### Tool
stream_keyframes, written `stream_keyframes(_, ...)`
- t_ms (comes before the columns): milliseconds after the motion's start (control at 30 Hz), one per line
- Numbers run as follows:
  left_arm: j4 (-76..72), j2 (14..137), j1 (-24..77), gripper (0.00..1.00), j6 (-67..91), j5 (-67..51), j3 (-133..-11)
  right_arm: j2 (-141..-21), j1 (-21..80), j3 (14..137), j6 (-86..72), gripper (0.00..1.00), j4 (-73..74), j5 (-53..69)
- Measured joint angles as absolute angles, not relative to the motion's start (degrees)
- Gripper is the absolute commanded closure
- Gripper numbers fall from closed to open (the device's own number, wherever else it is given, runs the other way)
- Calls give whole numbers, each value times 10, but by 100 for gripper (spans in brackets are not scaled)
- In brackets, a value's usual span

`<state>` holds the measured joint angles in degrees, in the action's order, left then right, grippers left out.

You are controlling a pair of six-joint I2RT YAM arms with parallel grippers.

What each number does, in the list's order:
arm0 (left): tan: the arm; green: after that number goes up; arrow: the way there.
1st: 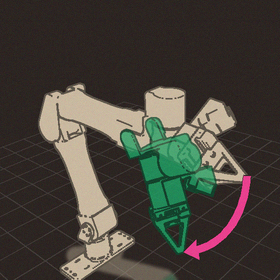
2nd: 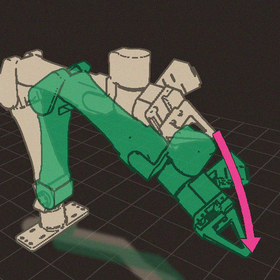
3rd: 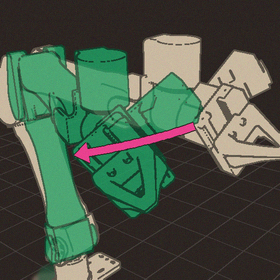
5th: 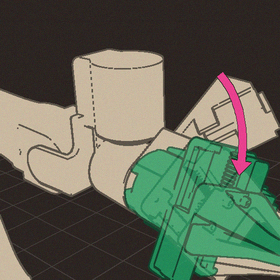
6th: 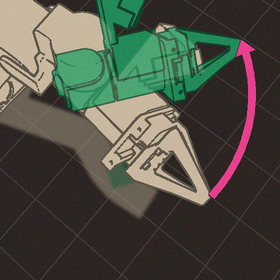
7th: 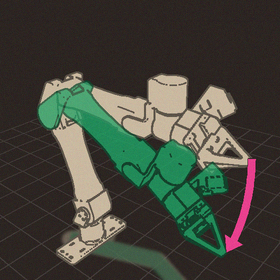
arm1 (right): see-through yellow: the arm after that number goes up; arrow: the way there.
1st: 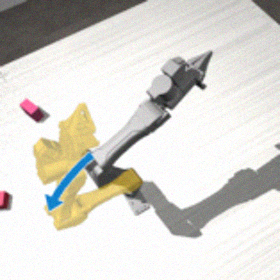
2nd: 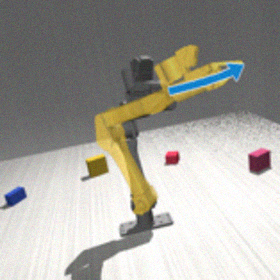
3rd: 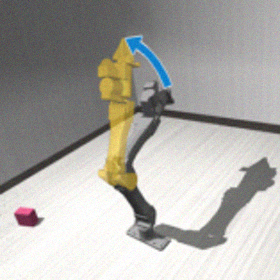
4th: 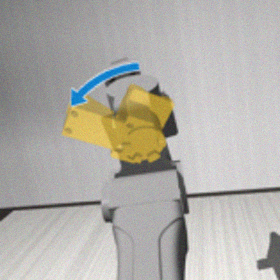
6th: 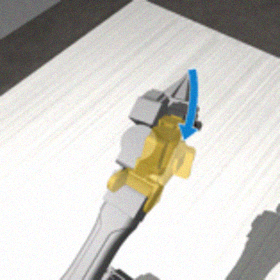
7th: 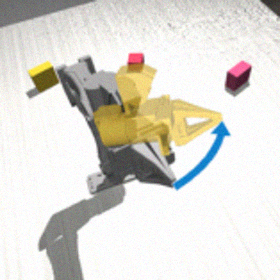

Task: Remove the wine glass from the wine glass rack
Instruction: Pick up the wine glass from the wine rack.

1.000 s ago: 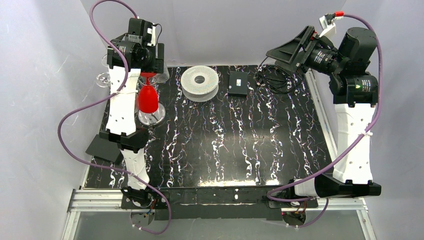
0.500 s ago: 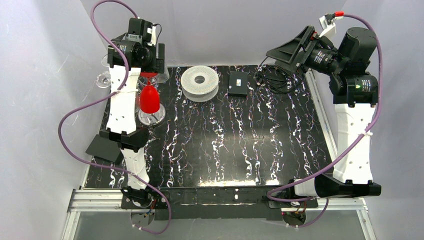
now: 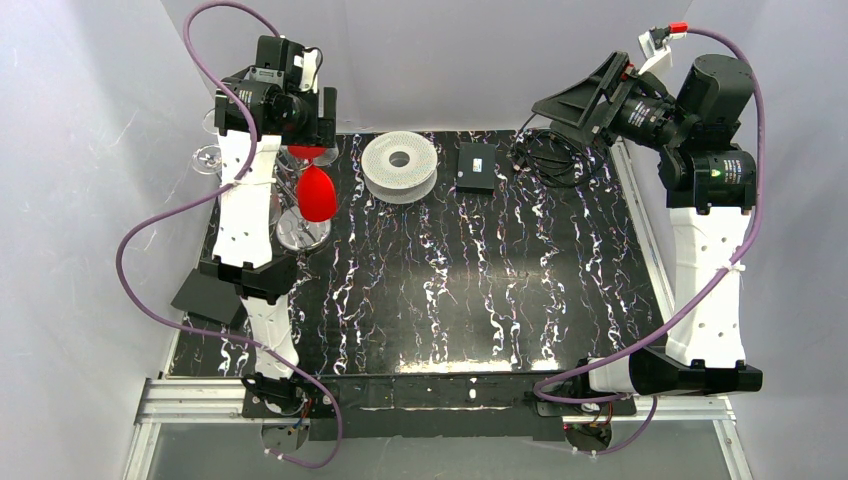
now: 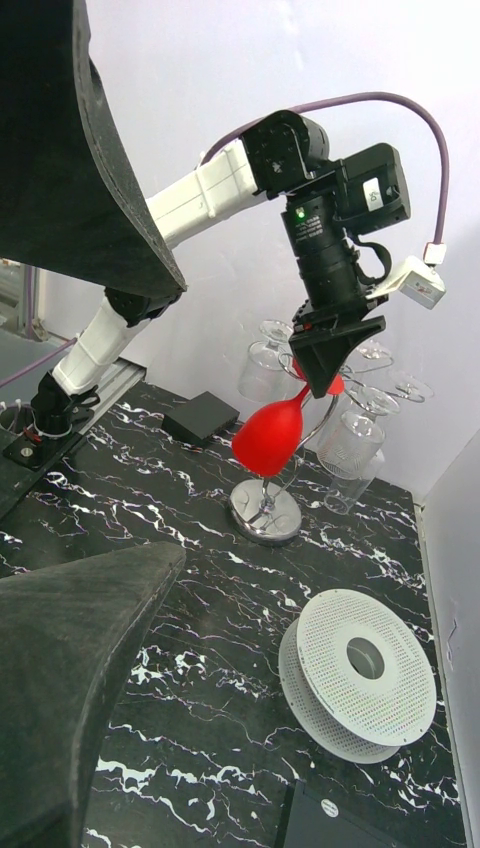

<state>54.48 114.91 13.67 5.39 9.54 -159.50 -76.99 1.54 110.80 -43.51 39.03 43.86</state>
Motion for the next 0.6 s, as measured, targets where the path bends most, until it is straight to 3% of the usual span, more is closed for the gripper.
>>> stream_keyframes(600, 545, 1120, 137, 36, 67, -8, -1573, -760, 15, 1100, -431, 0, 391, 435)
